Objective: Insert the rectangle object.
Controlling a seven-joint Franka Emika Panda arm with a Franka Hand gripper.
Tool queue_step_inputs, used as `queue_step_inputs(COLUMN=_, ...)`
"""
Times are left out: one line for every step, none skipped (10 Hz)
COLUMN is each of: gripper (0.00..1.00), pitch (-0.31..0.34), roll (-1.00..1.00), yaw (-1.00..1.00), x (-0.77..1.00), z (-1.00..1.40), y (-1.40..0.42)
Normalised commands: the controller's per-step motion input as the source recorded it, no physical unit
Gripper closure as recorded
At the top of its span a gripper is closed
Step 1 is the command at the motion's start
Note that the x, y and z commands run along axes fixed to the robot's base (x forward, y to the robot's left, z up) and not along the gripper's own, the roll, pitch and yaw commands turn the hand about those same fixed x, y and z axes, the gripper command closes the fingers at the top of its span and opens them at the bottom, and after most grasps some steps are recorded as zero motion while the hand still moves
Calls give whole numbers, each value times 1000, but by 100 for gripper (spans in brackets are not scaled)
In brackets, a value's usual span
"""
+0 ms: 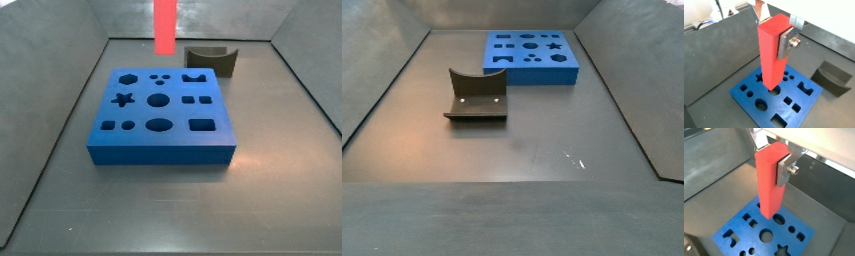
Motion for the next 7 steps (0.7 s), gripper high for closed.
queue_step_inputs(gripper=100, pitch=0, roll=-47, yaw=0, x=0, z=0, y=0)
queue_step_inputs(gripper=100, pitch=0, roll=0, yaw=0, x=0, z=0, y=-91)
queue_step_inputs(gripper=100, pitch=-67, roll=-11, yaw=-497, x=446, z=-40, y=-49)
queue_step_inputs(gripper=100, pitch=-209, roll=83, yaw=-663, x=317, z=-534, y=-191)
queue_step_inputs(gripper=100, pitch=-183, roll=93, yaw=-843, x=160, z=-560, y=-157)
queue_step_inputs(gripper=100, pitch=-90, roll=0, yaw=-1000, x=29, z=-357, y=-49)
queue_step_inputs(gripper=100, pitch=-40, roll=0, yaw=-1000, x=0, z=-220, y=-6)
